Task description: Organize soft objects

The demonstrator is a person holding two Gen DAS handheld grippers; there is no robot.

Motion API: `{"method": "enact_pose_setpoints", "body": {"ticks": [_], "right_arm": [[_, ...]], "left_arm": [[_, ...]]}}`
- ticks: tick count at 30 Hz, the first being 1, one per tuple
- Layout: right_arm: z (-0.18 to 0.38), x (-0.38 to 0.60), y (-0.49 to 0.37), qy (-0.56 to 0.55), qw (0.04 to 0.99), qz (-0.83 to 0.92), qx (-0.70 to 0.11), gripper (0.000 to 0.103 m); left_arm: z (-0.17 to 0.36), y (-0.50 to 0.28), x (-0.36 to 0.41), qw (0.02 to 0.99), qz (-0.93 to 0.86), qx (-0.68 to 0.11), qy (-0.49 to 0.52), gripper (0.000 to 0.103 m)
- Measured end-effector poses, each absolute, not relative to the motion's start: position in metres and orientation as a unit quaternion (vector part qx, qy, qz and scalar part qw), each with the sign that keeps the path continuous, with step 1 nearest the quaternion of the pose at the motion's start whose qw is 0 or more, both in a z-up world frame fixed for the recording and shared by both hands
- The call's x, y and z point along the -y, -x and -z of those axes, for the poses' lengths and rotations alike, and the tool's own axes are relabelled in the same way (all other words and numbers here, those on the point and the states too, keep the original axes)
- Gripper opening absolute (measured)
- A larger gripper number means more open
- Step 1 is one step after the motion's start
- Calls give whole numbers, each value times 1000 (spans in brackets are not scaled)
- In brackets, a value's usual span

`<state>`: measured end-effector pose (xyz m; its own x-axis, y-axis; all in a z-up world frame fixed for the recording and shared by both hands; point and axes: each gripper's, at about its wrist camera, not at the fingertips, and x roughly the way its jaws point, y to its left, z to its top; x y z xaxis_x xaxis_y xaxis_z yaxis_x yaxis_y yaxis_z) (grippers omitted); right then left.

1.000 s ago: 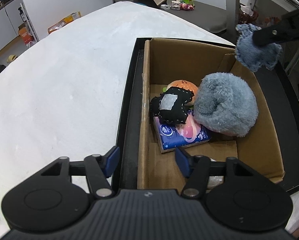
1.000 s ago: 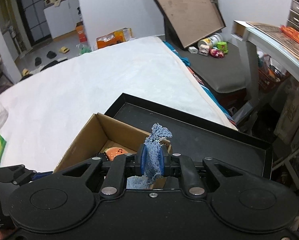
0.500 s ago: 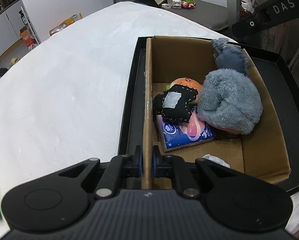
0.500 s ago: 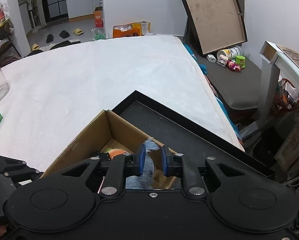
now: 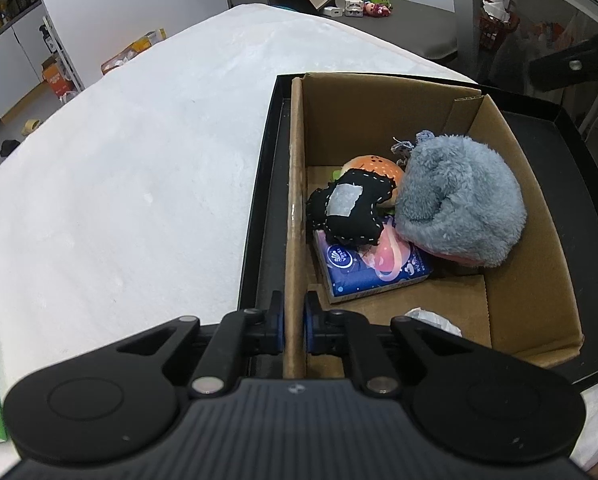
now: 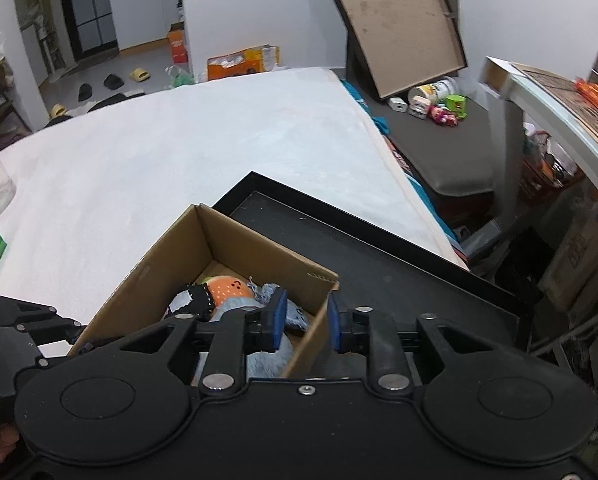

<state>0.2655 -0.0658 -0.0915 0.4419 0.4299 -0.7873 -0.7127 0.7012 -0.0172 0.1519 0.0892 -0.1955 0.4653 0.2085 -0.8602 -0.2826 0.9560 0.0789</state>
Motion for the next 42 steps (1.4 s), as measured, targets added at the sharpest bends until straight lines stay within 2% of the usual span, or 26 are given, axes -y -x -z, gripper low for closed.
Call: {"method": "enact_pose_setpoints", "body": {"ticks": [4,9,11,13,15,21,28,42], "right_arm": [[84,89,-261,150,839,-329,-406,38],[76,123,-256,106,850,-303,-419,61],[74,136,-254,92,854,-292,-422,66],[74,149,-252,80,856,-281,-427,72],[74,160,-249,68,858,-271,-431,82],[71,184,-237,31,865,-248,-436,97],[73,204,-222,-14,869,-223,-441,103],[65,231,-185,-68,881,-191,-427,103]], "left_arm": [[194,-153,-84,855,-147,-497,23,13],[191,-157,-84,847,-144,-511,27,16],[190,-159,-85,842,-145,-519,29,22],[186,-160,-86,841,-147,-519,31,38],[182,-159,-86,843,-143,-518,39,47],[168,-159,-81,844,-133,-518,40,62],[141,-158,-69,852,-120,-509,39,83],[93,-133,-38,870,-92,-484,22,93]]}}
